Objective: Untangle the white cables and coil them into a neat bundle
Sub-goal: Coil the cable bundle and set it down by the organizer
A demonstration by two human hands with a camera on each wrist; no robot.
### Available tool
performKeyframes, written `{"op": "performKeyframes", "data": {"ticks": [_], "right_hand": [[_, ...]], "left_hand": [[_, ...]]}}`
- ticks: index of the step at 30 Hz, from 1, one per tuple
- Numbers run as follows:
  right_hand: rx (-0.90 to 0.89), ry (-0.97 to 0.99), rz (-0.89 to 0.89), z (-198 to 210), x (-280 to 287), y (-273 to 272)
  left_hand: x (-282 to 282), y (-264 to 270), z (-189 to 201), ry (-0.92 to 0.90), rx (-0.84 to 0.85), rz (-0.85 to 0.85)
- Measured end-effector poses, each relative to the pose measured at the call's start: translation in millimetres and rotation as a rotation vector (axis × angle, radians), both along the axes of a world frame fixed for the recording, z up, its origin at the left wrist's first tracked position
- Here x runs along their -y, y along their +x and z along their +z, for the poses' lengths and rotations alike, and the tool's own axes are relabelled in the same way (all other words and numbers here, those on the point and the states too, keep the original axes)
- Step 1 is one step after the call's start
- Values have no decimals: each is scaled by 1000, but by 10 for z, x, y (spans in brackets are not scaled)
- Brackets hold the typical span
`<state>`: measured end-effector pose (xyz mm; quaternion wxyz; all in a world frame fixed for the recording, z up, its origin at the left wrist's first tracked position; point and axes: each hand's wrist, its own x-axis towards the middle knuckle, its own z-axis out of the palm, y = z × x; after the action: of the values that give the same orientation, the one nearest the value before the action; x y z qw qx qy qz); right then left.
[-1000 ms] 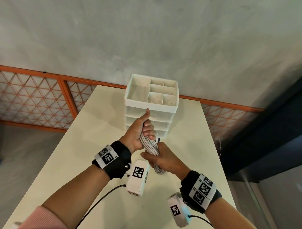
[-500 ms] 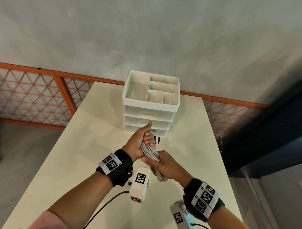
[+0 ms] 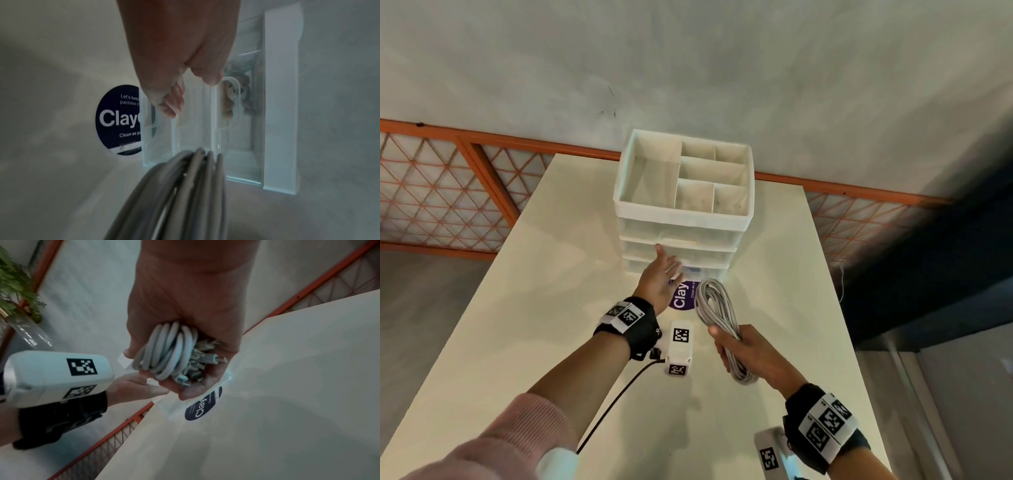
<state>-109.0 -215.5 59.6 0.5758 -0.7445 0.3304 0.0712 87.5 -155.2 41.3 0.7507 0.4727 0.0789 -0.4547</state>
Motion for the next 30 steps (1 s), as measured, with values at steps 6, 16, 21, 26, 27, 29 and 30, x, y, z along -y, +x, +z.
{"op": "performKeyframes", "data": {"ticks": [6,16,21,26,27,29,30], "right_hand": [[66,21,7,-20,59,-115],[88,-63,128,406,286,249],[1,-114,291,562,387,845],[-188,-176,517,480,499,1296],[-217,-186,542,451,519,1366],[-262,-221,564,400,578,1468],[-289,-236,575,372,602,1517]], "left_hand": [[32,-14,-116,-4,39,1],[-361,-384,-201,9,34,15],[-462,-435,-200,-36,11,-27],[-481,-420,-161,-34,-16,-32],[-487,-416,-166,-38,-12,-34],[-488,-415,-154,-40,-6,-44],[-492,-411,-150,-39,-12,-40]]}}
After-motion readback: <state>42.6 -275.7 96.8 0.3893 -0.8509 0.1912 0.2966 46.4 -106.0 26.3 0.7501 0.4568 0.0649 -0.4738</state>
